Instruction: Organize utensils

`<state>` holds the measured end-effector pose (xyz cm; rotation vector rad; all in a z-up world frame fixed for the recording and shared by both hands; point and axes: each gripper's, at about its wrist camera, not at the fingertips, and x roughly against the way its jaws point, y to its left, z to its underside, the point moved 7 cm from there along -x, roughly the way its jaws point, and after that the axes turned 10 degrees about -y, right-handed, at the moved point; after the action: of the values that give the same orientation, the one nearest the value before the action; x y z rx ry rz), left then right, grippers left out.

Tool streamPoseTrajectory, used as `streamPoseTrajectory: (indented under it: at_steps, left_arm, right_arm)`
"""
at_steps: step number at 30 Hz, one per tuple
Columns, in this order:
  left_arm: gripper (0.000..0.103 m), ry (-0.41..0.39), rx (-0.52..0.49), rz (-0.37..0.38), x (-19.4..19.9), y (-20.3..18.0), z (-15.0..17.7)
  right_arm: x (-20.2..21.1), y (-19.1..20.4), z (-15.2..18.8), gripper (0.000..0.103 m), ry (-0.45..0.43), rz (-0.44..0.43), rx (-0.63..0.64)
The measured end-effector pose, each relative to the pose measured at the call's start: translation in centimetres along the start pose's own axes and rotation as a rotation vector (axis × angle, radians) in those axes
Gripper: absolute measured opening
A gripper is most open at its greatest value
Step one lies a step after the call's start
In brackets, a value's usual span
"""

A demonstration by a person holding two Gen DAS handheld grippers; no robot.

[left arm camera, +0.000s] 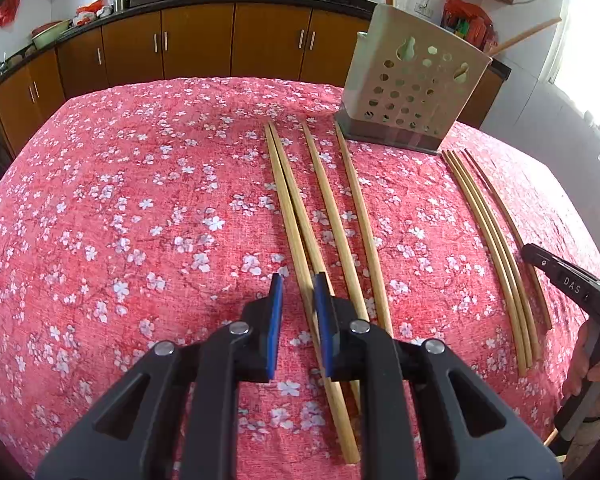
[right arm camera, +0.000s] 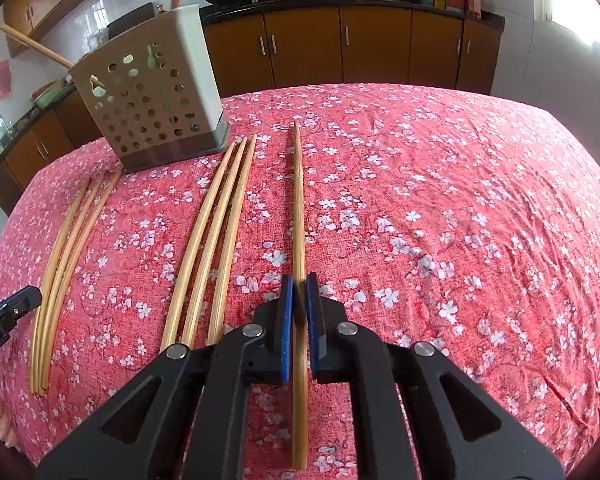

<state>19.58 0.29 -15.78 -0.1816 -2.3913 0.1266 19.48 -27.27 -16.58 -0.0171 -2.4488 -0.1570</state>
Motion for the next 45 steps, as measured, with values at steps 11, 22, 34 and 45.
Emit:
streamPoseTrajectory:
  at_steps: [11, 22, 34, 45]
  left_arm:
    - [0.008, -0.019, -0.030, -0.089, -1.2, 1.3, -0.7]
    - [0.009, -0.034, 0.046, -0.166, -2.0, 8.8, -2.9]
    - [0.009, -0.038, 0.081, -0.137, -1.9, 8.7, -2.9]
    - [0.009, -0.039, 0.084, -0.134, -1.8, 8.6, -2.9]
  right_arm:
    - [-0.3, 1.0, 0.0, 0.008, -0.004, -0.021, 0.038]
    - [-2.5, -2.8, -2.2, 0.008, -0.016, 0.060, -0.006]
    - [-2.7, -2.9, -2.1, 0.009, -0.016, 0.056, -0.008]
    - [-2.7, -2.8, -1.9, 0.009, -0.017, 0.061, -0.001]
